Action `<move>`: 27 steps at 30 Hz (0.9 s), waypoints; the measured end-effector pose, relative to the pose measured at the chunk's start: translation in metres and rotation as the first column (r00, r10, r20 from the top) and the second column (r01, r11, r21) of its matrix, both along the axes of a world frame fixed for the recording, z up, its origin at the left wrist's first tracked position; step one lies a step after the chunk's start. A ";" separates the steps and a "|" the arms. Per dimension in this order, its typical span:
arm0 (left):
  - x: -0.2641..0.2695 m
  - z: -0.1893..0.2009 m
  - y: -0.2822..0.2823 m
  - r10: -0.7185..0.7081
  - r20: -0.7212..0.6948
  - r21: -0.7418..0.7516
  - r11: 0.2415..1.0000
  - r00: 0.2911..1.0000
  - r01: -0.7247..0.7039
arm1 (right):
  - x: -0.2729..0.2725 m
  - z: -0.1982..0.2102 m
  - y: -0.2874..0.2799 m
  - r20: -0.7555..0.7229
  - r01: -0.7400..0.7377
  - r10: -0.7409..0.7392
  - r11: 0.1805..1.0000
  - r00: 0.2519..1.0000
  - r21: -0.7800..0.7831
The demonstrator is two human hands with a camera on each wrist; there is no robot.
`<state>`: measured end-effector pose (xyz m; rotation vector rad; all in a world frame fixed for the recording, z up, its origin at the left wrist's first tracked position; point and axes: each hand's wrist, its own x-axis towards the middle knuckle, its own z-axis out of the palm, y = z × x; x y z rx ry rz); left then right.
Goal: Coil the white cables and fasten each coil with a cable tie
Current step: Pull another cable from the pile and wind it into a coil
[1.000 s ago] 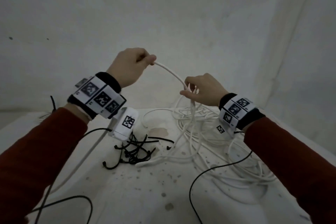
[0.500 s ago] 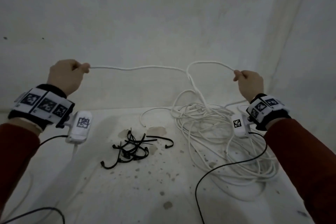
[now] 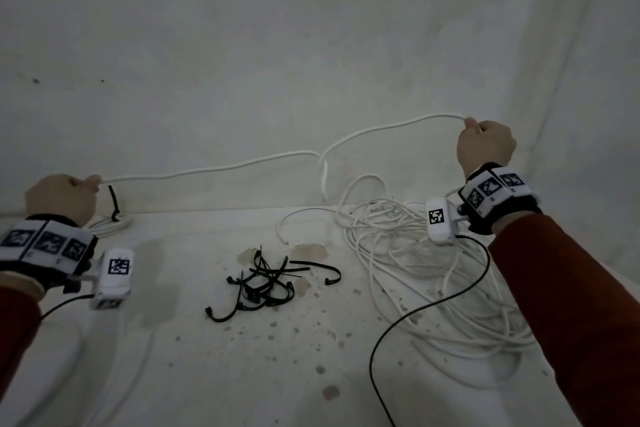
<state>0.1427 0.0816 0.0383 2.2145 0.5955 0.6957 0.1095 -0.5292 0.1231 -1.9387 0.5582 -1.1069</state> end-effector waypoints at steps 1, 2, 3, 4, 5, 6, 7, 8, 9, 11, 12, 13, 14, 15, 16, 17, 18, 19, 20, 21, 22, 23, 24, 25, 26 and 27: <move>-0.015 0.003 -0.010 0.023 -0.020 -0.010 1.000 1.000 -0.023 | 0.000 0.001 0.002 0.018 0.008 -0.009 0.999 1.000 0.034; -0.027 0.002 -0.017 0.047 -0.037 -0.006 0.999 0.998 -0.047 | -0.001 0.003 0.004 0.039 0.012 -0.015 0.998 0.999 0.060; -0.032 -0.002 -0.019 0.079 -0.062 -0.001 0.997 0.995 -0.079 | -0.001 0.005 0.007 0.063 0.006 -0.011 0.997 0.998 0.073; -0.035 -0.007 -0.020 0.105 -0.096 0.020 0.994 0.990 -0.104 | -0.002 0.007 0.012 0.094 -0.016 0.009 0.997 0.996 0.069; -0.036 -0.012 -0.022 0.123 -0.149 0.032 0.992 0.981 -0.120 | -0.002 0.010 0.018 0.134 -0.059 0.052 0.997 0.990 0.052; -0.038 -0.015 -0.025 0.126 -0.216 0.051 0.992 0.968 -0.117 | -0.002 0.013 0.027 0.180 -0.120 0.113 0.992 0.977 0.027; -0.037 -0.018 -0.026 0.118 -0.272 0.070 0.992 0.955 -0.102 | -0.003 0.016 0.037 0.222 -0.191 0.187 0.982 0.957 0.000; -0.039 -0.018 -0.030 0.103 -0.328 0.113 0.991 0.939 -0.069 | -0.004 0.020 0.049 0.257 -0.265 0.265 0.964 0.929 -0.035; -0.041 -0.019 -0.035 0.070 -0.368 0.143 0.990 0.927 -0.017 | -0.006 0.024 0.061 0.278 -0.335 0.345 0.938 0.897 -0.083; -0.044 -0.020 -0.042 0.006 -0.415 0.212 0.973 0.910 0.090 | -0.012 0.031 0.085 0.263 -0.467 0.506 0.862 0.822 -0.197; -0.044 -0.021 -0.045 -0.019 -0.425 0.239 0.962 0.905 0.133 | -0.016 0.035 0.098 0.238 -0.518 0.572 0.817 0.785 -0.255; -0.047 -0.019 -0.048 -0.045 -0.427 0.253 0.953 0.903 0.167 | -0.020 0.038 0.111 0.207 -0.551 0.621 0.774 0.756 -0.310; -0.049 -0.019 -0.050 -0.051 -0.429 0.265 0.947 0.902 0.180 | -0.025 0.042 0.124 0.176 -0.574 0.659 0.734 0.731 -0.363; -0.052 -0.016 -0.051 -0.044 -0.431 0.284 0.942 0.901 0.182 | -0.029 0.046 0.138 0.145 -0.591 0.692 0.691 0.707 -0.416; -0.055 -0.013 -0.053 -0.035 -0.437 0.315 0.930 0.899 0.189 | -0.033 0.049 0.150 0.108 -0.604 0.720 0.645 0.686 -0.468; -0.059 -0.008 -0.056 -0.024 -0.451 0.357 0.911 0.892 0.205 | -0.036 0.052 0.162 0.061 -0.613 0.740 0.598 0.670 -0.517; -0.064 -0.001 -0.061 -0.015 -0.459 0.398 0.890 0.888 0.221 | -0.038 0.055 0.173 0.007 -0.619 0.750 0.551 0.661 -0.559; -0.070 0.007 -0.068 -0.022 -0.438 0.433 0.871 0.898 0.232 | -0.040 0.057 0.183 -0.049 -0.622 0.750 0.508 0.659 -0.596; -0.075 0.018 -0.077 -0.066 -0.370 0.449 0.860 0.926 0.241 | -0.042 0.059 0.192 -0.100 -0.627 0.746 0.469 0.658 -0.622; -0.082 0.030 -0.087 -0.156 -0.262 0.418 0.871 0.952 0.258 | -0.043 0.061 0.200 -0.138 -0.635 0.746 0.436 0.651 -0.638; -0.088 0.043 -0.098 -0.279 -0.131 0.313 0.899 0.951 0.307 | -0.044 0.061 0.208 -0.161 -0.642 0.749 0.411 0.642 -0.647; -0.096 0.058 -0.112 -0.410 0.018 0.138 0.904 0.912 0.404 | -0.045 0.062 0.216 -0.169 -0.644 0.755 0.394 0.634 -0.655; -0.104 0.072 -0.128 -0.522 0.157 -0.055 0.843 0.838 0.535 | -0.046 0.062 0.223 -0.169 -0.644 0.761 0.382 0.626 -0.663; -0.114 0.086 -0.143 -0.605 0.243 -0.197 0.735 0.759 0.649 | -0.047 0.062 0.230 -0.167 -0.643 0.769 0.370 0.617 -0.671; -0.121 0.098 -0.158 -0.671 0.267 -0.262 0.640 0.692 0.722 | -0.049 0.063 0.236 -0.163 -0.639 0.776 0.358 0.609 -0.681; -0.127 0.106 -0.170 -0.730 0.257 -0.277 0.572 0.633 0.772 | -0.051 0.065 0.242 -0.157 -0.634 0.783 0.347 0.601 -0.691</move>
